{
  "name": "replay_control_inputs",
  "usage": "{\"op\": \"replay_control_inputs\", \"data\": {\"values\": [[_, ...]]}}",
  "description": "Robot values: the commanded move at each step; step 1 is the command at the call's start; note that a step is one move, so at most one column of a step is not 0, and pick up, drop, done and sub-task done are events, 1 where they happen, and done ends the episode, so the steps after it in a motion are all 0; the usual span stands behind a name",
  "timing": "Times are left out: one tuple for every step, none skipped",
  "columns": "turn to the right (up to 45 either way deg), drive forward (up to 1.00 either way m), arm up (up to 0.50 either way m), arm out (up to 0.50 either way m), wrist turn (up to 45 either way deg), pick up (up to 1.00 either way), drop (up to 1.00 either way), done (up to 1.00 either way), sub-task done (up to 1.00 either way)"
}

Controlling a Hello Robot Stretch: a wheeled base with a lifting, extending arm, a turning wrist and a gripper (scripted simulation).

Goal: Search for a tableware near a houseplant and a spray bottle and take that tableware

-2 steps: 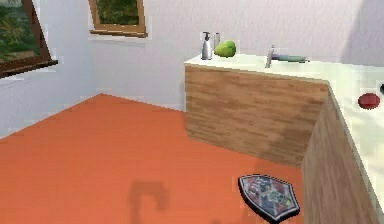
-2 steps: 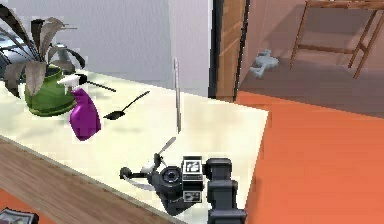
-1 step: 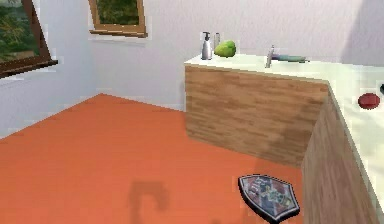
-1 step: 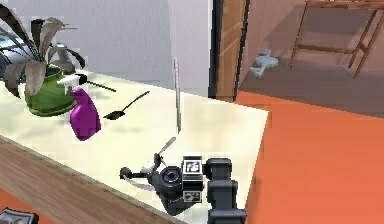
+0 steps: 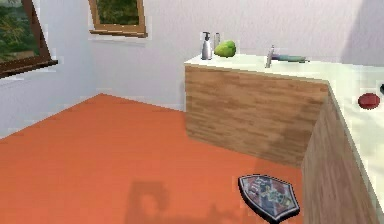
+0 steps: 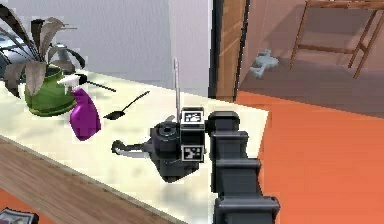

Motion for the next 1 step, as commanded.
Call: {"op": "replay_control_inputs", "data": {"values": [[0.0,0.0,0.0,0.0,0.0,0.0,0.0,1.0,0.0]]}}
